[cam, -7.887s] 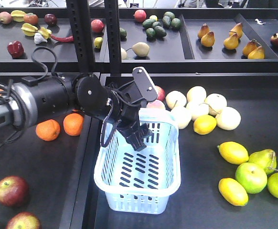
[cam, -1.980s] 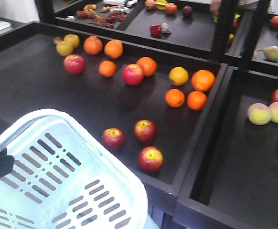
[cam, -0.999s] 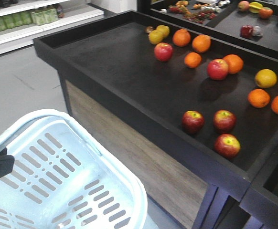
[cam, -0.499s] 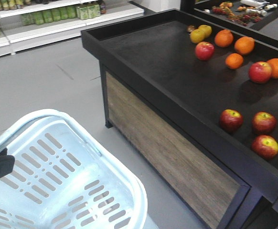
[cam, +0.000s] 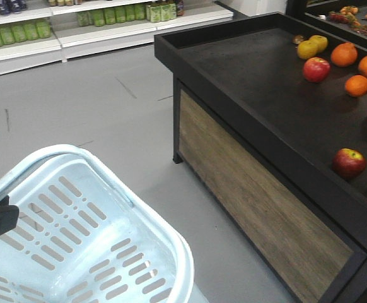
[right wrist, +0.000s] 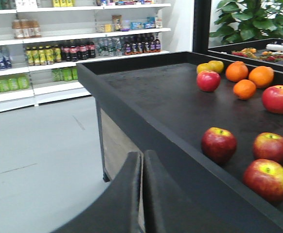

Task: Pick three apples into basket with both arms
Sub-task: 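Drive the base away from the table carrying the basket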

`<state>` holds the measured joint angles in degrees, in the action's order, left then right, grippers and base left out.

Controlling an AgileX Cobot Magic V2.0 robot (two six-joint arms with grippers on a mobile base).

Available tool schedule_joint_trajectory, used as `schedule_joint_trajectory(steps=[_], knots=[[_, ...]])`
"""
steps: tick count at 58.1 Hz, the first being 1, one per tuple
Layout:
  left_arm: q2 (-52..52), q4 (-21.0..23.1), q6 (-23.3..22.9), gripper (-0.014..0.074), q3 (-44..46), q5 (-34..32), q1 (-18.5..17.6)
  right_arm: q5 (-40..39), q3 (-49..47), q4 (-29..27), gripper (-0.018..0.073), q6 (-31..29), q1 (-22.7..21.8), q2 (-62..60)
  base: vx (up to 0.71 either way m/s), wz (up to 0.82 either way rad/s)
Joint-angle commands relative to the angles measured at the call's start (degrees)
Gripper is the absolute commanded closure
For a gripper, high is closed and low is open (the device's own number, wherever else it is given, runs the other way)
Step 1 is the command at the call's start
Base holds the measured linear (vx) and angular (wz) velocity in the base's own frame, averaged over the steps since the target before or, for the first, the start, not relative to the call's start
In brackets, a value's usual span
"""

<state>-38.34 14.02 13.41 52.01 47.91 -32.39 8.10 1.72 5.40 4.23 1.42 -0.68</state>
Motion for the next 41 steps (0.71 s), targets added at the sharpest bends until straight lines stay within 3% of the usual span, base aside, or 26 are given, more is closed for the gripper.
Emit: schedule_joint_trajectory(steps=[1, 41], knots=[[-0.07, 1.25, -0.51, 0.0602, 1.51, -5.16, -0.17, -4.14, 0.67, 0.53, 0.0564, -0.44, -0.27, -0.64, -0.05, 0.23], [-0.07, 1.25, -0.51, 0.0602, 1.51, -5.16, -0.17, -4.14, 0.67, 0.53, 0.0564, -0.44, -0.27, -0.64, -0.01, 0.32]])
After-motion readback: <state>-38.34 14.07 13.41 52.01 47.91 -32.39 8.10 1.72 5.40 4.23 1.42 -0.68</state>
